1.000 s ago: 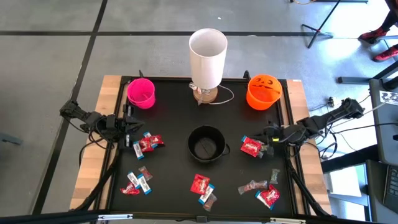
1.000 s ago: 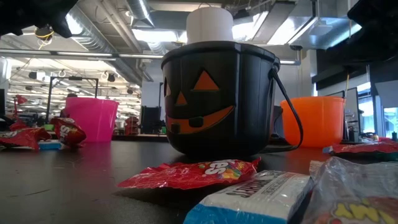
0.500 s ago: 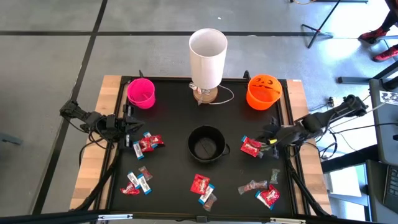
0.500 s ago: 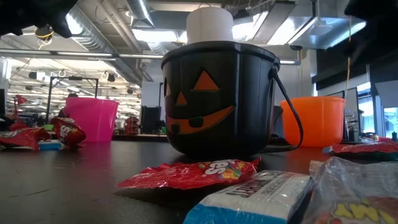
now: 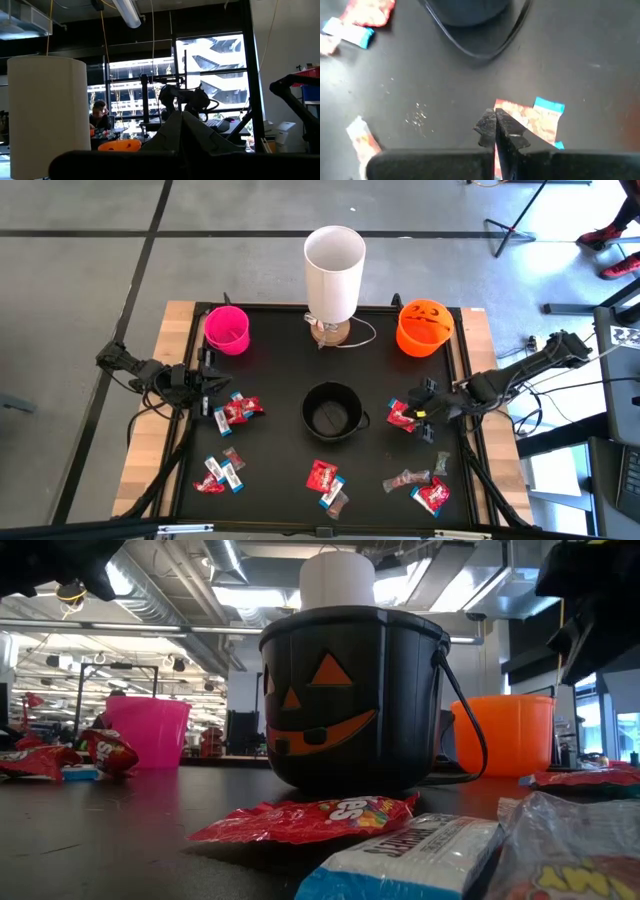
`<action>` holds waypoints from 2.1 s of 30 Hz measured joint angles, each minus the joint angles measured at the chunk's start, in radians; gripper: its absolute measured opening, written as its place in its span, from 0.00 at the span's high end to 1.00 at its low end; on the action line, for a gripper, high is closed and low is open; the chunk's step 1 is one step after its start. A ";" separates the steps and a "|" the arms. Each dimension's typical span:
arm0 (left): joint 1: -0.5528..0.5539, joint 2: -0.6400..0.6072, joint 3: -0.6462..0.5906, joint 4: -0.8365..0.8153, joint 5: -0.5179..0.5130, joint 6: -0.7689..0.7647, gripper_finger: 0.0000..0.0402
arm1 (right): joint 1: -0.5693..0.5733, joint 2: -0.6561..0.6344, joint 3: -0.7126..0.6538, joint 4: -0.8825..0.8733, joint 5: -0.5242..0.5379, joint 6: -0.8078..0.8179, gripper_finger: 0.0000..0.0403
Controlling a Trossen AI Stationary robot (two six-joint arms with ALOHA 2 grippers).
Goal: Sort candy
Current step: Put the red candy pack into the orange bucket
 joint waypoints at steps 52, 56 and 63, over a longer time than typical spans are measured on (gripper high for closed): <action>0.000 0.000 0.000 0.000 0.000 0.000 0.99 | -0.001 -0.184 -0.327 0.049 -0.010 0.429 0.75; 0.000 0.000 0.000 0.000 0.000 0.000 0.99 | -0.001 -0.184 -0.327 0.050 0.025 0.428 0.90; 0.000 0.000 0.000 0.000 0.000 0.000 0.99 | -0.001 -0.185 -0.327 0.056 0.045 0.428 0.97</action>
